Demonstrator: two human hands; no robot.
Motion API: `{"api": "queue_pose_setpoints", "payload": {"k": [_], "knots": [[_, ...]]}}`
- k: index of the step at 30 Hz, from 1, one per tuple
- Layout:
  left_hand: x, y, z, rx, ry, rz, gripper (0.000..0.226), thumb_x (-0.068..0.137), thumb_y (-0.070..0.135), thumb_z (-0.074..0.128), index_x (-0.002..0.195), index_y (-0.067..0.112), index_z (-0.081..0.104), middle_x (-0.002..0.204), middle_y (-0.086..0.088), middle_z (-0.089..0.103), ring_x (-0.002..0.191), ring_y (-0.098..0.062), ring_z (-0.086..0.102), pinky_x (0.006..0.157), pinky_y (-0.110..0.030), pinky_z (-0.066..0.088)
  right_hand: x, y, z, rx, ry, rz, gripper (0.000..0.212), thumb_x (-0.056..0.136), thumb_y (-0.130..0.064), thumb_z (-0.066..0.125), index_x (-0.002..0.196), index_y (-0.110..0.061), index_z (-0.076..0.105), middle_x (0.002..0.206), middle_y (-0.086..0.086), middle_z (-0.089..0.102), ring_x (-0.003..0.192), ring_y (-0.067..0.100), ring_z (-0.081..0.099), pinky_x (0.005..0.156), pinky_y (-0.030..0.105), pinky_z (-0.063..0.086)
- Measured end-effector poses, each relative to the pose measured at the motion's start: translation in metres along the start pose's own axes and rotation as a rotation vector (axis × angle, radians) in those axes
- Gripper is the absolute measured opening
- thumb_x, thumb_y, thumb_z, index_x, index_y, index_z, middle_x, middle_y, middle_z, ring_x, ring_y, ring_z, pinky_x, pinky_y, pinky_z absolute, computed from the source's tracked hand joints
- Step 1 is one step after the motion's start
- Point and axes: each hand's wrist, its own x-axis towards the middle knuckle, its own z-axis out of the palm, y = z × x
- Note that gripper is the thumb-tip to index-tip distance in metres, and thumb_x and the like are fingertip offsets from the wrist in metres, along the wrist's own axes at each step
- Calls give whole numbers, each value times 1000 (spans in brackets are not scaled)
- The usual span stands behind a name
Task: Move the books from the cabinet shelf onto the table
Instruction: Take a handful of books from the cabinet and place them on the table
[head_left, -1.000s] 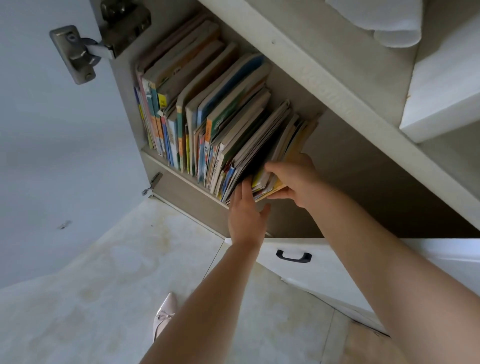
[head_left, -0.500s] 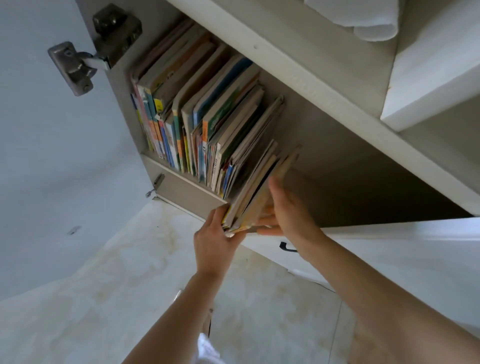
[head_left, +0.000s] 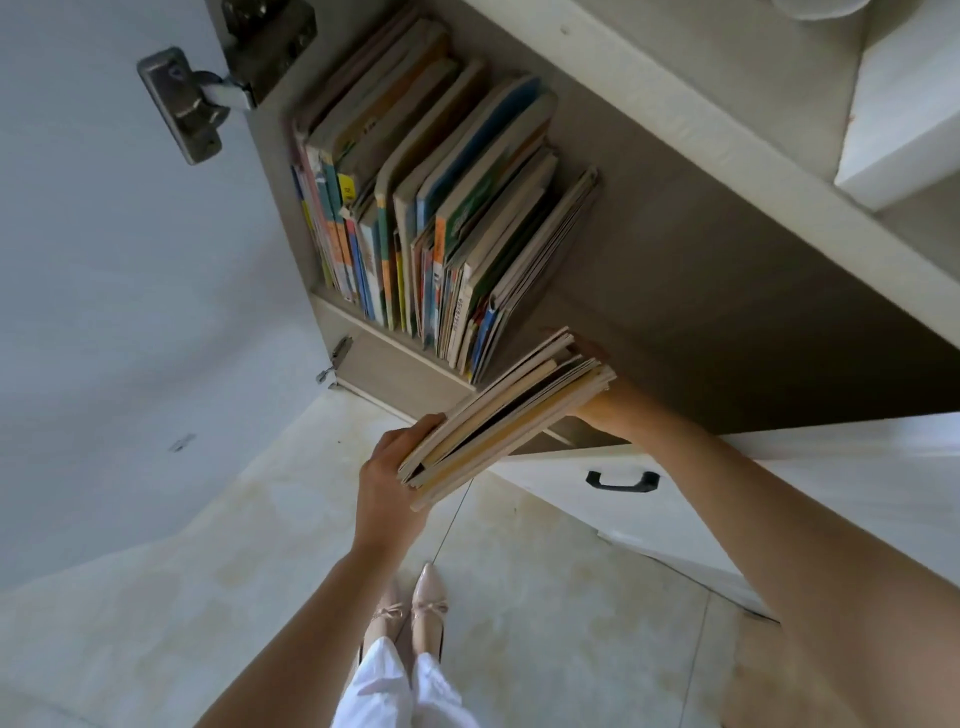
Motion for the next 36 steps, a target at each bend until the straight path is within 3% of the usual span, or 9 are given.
{"api": "queue_pose_setpoints", "payload": {"k": [2, 5, 8, 13, 17, 19, 24, 31, 36], "knots": [[1, -1, -3, -17, -19, -19, 54, 73, 1, 80, 120, 20, 63, 101, -9, 71, 91, -17, 66, 79, -24, 57, 4, 6, 2, -59, 57, -34, 26, 94, -9, 53, 118, 1, 53, 81, -14, 47, 72, -3, 52, 75, 9, 46], [8, 4, -8, 42, -41, 24, 48, 72, 6, 81, 117, 17, 68, 95, -4, 72, 84, -14, 66, 72, -24, 58, 2, 17, 4, -104, 43, -21, 33, 91, -11, 59, 122, -4, 51, 96, -9, 55, 91, 12, 57, 89, 21, 44], [1, 24, -24, 28, -74, -20, 54, 67, 14, 80, 113, 36, 63, 85, 20, 67, 79, -11, 61, 66, -19, 53, -12, 22, 4, -114, 17, -90, 45, 84, -14, 69, 125, -5, 52, 108, -2, 55, 112, 21, 56, 85, 14, 37], [-14, 31, -53, -115, -131, -392, 43, 59, 11, 85, 98, 25, 72, 76, 11, 71, 70, -8, 66, 60, -19, 50, -31, 27, 10, -28, -53, -110, 49, 80, -15, 75, 124, -7, 53, 113, -1, 58, 107, 15, 54, 89, 20, 41], [-17, 48, -85, -284, -214, -457, 38, 52, 15, 83, 87, 24, 74, 84, 9, 77, 77, -4, 70, 69, -18, 53, -61, 21, 11, 150, -135, -154, 42, 84, -4, 68, 119, -15, 50, 110, -12, 57, 102, 4, 56, 73, -2, 38], [-25, 66, -102, -357, -214, -502, 44, 47, 19, 85, 88, 25, 72, 88, 10, 77, 80, -7, 72, 69, -21, 56, -80, 16, 9, 255, -209, -143, 44, 86, -4, 65, 125, -14, 46, 115, -14, 58, 104, -2, 57, 80, 3, 45], [-65, 117, -138, -628, 41, -645, 62, 53, 15, 85, 112, 19, 64, 106, -8, 75, 94, -32, 72, 78, -47, 58, -133, -10, 8, 474, -291, -184, 50, 85, -35, 66, 130, -17, 50, 125, 0, 64, 115, 18, 62, 100, 49, 48], [-138, 184, -156, -838, 561, -774, 43, 66, 9, 72, 108, 13, 65, 103, -14, 74, 84, -32, 73, 70, -44, 60, -192, -61, 18, 540, -367, -309, 43, 84, -48, 60, 120, -26, 56, 119, -7, 67, 111, 12, 63, 99, 45, 49], [-192, 229, -162, -756, 776, -713, 21, 90, 10, 62, 109, 20, 63, 101, -9, 75, 84, -28, 73, 73, -44, 59, -230, -84, 30, 460, -421, -374, 11, 94, -38, 53, 101, -31, 56, 107, -4, 70, 100, 16, 66, 87, 39, 54]]}}
